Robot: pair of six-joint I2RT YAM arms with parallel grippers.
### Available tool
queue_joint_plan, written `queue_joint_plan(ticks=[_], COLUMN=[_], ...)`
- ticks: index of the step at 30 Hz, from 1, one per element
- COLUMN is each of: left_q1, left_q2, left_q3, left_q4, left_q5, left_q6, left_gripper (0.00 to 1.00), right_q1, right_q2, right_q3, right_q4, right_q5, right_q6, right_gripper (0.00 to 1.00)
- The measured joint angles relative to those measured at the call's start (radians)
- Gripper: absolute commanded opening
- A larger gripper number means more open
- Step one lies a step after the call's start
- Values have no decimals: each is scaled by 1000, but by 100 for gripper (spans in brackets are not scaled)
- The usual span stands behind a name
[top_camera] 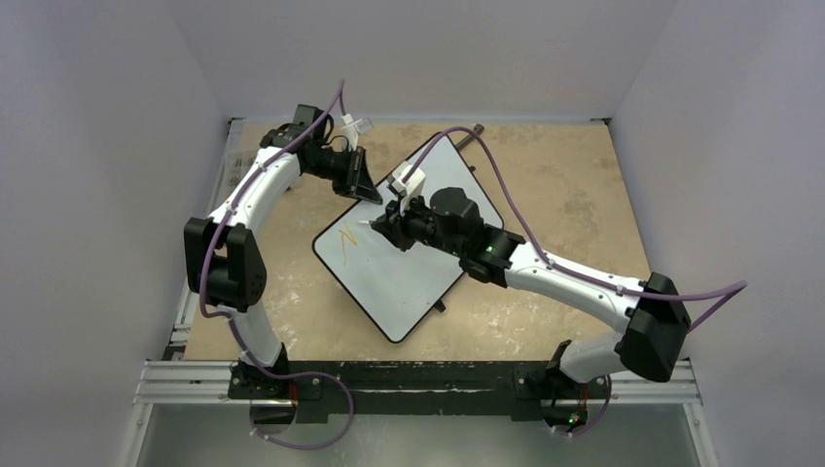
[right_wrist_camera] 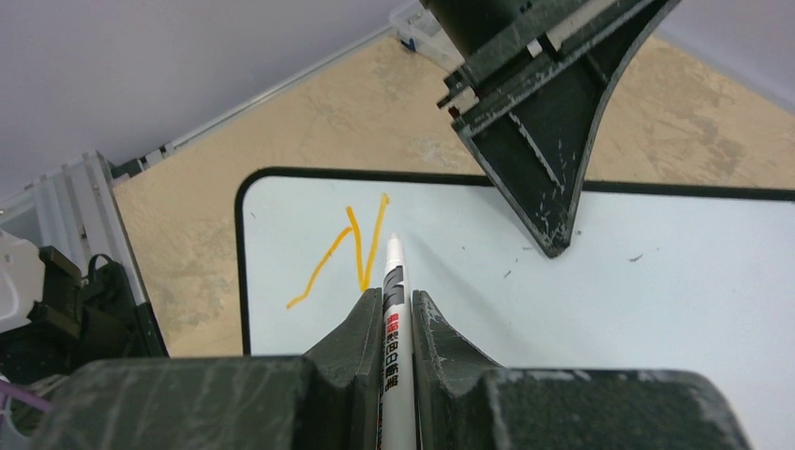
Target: Write a sentence on the whiteboard
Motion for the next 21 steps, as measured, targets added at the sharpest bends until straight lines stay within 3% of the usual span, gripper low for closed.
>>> queue_joint_plan(ticks=[21], left_q1=[-2], left_q2=[-4], left_q3=[0], left_q4=[0], left_q5=[-9], left_q6=[-17], left_gripper=[0], right_q1=[-7], right_q2=[57], right_q3=[-23], right_q4=[32], right_q5=[-13], right_q6=[19], right_gripper=[0])
